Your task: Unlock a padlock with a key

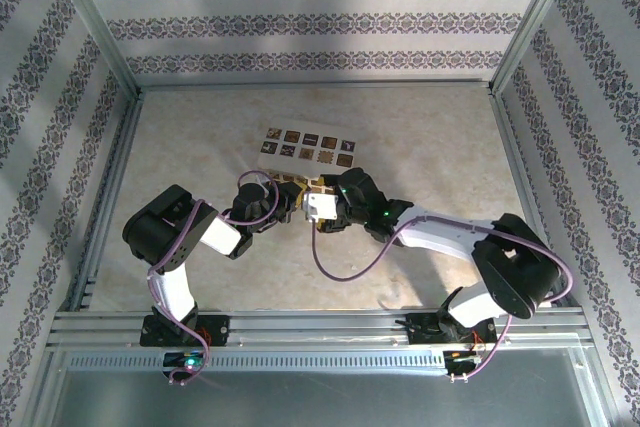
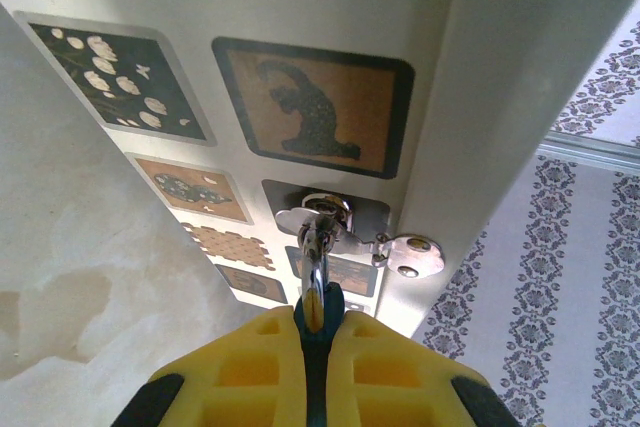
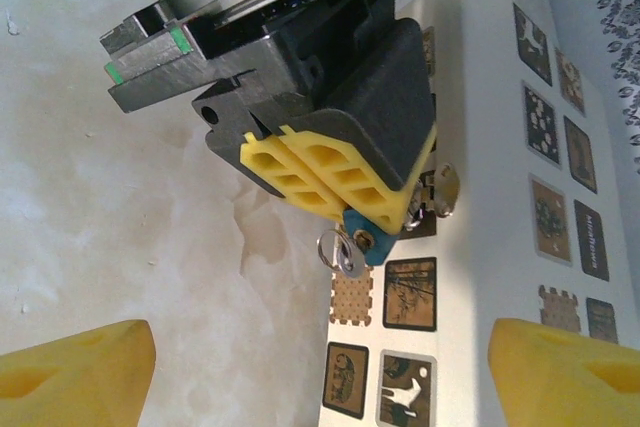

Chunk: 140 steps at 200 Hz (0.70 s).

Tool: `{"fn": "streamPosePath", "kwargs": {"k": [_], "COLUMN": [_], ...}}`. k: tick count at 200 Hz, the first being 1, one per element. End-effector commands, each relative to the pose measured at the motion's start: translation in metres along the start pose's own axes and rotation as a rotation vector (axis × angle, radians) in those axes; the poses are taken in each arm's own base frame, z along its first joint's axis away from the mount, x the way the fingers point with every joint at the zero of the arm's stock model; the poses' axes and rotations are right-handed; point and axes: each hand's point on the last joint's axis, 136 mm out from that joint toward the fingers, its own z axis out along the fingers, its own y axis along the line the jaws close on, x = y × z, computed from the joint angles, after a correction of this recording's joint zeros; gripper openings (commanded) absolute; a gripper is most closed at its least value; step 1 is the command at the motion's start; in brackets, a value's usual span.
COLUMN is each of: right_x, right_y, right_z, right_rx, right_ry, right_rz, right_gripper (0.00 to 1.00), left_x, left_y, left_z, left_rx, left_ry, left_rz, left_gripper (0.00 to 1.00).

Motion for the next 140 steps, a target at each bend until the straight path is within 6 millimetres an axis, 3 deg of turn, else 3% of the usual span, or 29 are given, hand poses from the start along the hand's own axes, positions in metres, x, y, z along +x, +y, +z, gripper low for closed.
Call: {"fn": "streamPosePath", "kwargs": {"k": [1, 40, 99, 140], "right_x": [-0.008, -0.006, 0.0, -0.001], "right_y": [-0.009, -0.006, -0.011, -0.01], "right_z": [0.006, 0.019, 0.033, 0.038], "right_rx": [0.02, 0.0, 0.02, 0.022], "right_ry": [-0.008, 0.006, 0.034, 0.027], "right_rz": [-0.01, -0.002, 0.019, 0.03], "right_gripper": [0.83, 0.72, 0.48, 0.43], "left_x": [0.011, 0.011, 0.011, 0.011], "left_y": [-0.035, -0.034, -0.035, -0.036], "left_z": [0.003, 0.003, 0.003, 0.004], "left_rx": [0.102, 0.098, 0.106, 0.108], "left_ry": [0.036, 0.035, 0.034, 0.033], "left_rz": [0.019, 0.018, 0.02, 0.019], "left_gripper": [0.0, 0.0, 0.0, 0.0]}}
